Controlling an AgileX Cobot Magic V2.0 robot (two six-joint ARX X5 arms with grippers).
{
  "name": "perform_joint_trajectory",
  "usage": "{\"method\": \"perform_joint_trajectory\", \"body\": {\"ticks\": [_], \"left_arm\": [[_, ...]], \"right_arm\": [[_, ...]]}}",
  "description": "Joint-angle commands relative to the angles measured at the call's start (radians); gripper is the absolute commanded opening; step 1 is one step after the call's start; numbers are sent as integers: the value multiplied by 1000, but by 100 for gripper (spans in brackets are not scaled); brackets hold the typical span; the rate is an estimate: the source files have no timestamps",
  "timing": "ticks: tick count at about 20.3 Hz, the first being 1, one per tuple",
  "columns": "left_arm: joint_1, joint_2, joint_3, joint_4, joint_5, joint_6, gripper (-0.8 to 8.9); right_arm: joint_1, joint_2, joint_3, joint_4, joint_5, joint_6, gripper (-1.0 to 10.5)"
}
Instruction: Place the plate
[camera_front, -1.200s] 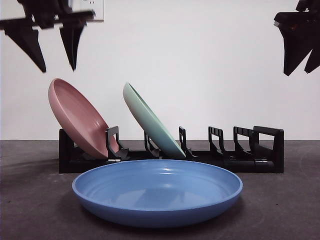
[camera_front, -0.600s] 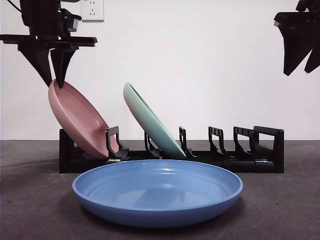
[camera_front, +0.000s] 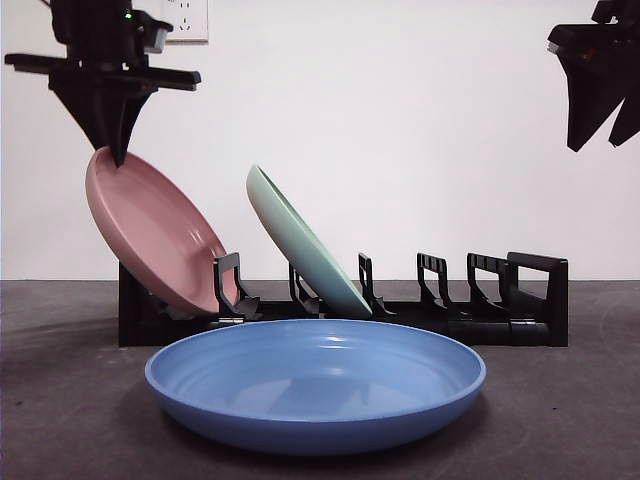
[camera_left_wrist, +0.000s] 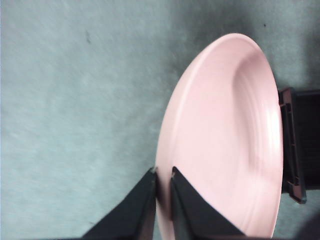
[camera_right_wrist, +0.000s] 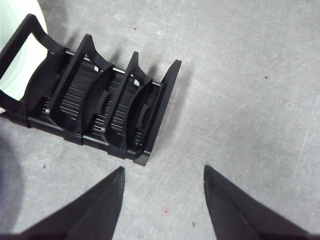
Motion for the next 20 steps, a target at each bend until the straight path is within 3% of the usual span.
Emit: {"method": "perform_joint_trajectory", "body": {"ticks": [1,11,20], "left_arm": [[-20,20,69,8,-44,35,16],[-29,20,279,-197,-162,77,16],[-26,1,291,-299,-196,72,15]], "right_arm": [[3,8,9,5,-2,18,251],[4,8,9,-14,-3,18,251],[4,8,9,-23,-3,31,251]]}}
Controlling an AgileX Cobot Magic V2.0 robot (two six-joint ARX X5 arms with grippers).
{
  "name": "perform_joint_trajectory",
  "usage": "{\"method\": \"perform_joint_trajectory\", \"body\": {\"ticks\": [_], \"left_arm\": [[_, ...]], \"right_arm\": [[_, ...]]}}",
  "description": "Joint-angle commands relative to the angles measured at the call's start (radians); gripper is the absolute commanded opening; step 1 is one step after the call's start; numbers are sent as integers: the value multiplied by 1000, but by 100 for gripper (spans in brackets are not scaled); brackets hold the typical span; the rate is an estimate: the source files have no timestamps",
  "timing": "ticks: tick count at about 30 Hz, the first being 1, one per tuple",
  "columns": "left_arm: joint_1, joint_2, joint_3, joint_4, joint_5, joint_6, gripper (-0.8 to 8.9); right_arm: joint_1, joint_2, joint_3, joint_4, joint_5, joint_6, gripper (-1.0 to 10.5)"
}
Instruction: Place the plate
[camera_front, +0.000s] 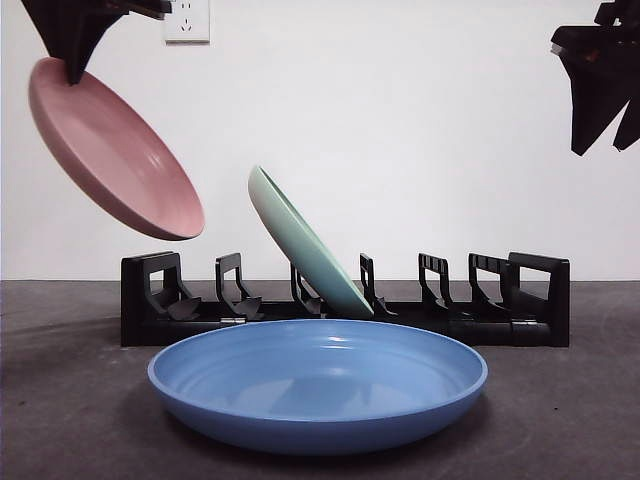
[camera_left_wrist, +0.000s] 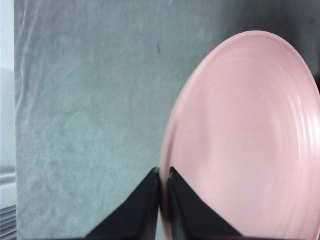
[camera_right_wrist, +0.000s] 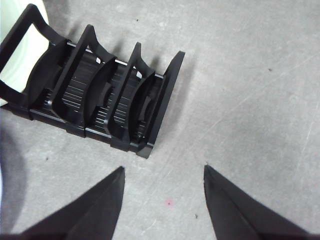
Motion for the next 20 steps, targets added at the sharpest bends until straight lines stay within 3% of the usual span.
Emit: {"method": "perform_joint_trajectory", "body": {"ticks": [1,6,15,20], "left_arm": [[-2,-2,27,11,10,-1,16],[3,-61,-53,62,92,-2,15],[35,-394,-565,246,98,-28,15],[55,-624,-769,307,269,-48,15]], "right_arm": [[3,8,9,4,-1,24,251],[3,8,9,3,-1,25,251],[3,8,9,-5,-1,26,251],[3,8,9,-5,-1,25,251]]}}
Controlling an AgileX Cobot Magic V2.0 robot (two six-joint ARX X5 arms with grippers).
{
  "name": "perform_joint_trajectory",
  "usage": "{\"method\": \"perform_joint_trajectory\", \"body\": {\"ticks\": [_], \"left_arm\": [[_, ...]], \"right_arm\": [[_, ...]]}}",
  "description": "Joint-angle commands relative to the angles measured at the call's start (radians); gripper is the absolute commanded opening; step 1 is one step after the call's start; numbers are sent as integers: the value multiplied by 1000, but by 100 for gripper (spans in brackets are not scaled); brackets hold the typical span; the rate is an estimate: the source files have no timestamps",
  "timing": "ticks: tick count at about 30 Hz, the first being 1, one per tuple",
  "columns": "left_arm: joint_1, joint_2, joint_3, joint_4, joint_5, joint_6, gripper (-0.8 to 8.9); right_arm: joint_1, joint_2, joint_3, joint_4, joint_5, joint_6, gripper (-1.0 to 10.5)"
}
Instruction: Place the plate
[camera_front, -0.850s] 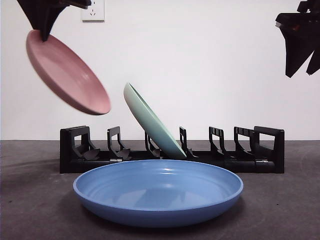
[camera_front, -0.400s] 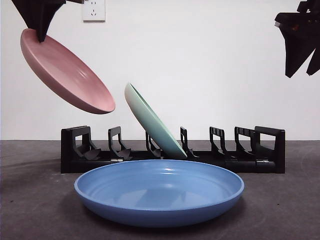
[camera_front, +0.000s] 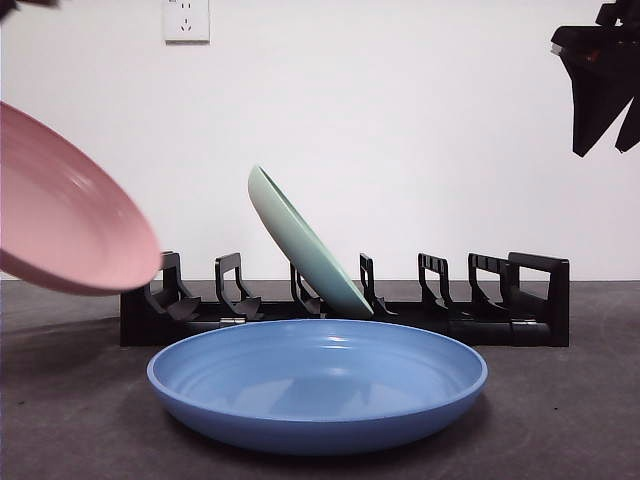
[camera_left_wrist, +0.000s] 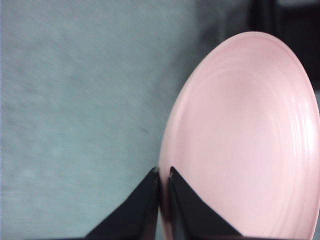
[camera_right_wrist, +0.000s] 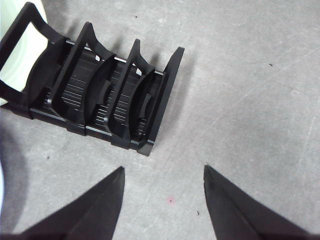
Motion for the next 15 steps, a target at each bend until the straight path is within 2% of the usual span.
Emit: {"method": "perform_joint_trajectory", "body": {"ticks": [1,7,12,15], "left_arm": [[0,-121,-65,46,108,-40,15],[0,-309,-217,56,247,-102,14],[0,-393,-338,69,371,-167,14],[0,-422,-422,127,469,-215,14]], "right_arm": [[3,8,9,4,-1,11,251],[3,8,9,1,-1,11,251],[3,8,9,-4,-1,12,251],[3,8,9,-5,-1,13,251]]}}
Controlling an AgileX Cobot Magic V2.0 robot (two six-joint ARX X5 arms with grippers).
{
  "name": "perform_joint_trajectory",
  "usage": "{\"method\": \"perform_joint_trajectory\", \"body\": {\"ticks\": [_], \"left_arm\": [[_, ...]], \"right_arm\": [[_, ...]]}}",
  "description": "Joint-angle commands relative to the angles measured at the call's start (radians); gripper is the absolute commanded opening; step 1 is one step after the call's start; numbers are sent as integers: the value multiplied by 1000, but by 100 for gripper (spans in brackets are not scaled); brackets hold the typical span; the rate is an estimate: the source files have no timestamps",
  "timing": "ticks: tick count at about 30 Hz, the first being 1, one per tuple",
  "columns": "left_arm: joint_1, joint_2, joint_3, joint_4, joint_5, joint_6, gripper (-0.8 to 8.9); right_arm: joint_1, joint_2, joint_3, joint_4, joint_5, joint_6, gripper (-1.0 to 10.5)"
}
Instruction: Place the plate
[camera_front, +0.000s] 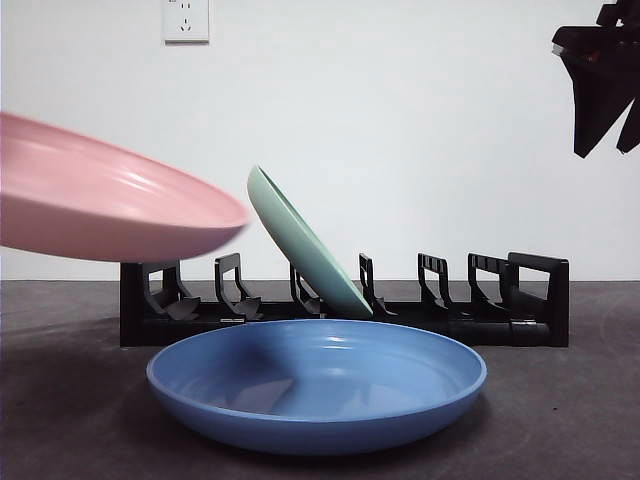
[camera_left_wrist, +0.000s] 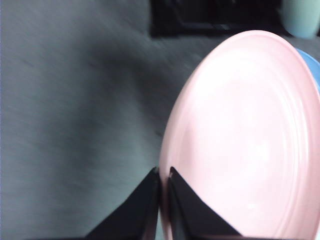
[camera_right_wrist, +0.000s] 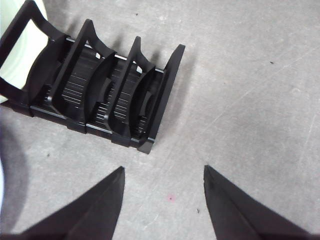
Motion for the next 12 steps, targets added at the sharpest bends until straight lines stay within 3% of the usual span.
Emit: {"method": "perform_joint_trajectory", "body": {"ticks": [1,6,12], "left_arm": [[-2,-14,-63,74,93,-82,14],[-9,-23,-193,220,204,-177,14],[-32,-6,-315,393,217,-293,14]], "right_arm": [[4,8,9,1,-1,14,251],[4,8,9,-6,-1,14,251],[4,8,9,-6,-1,14,251]]}}
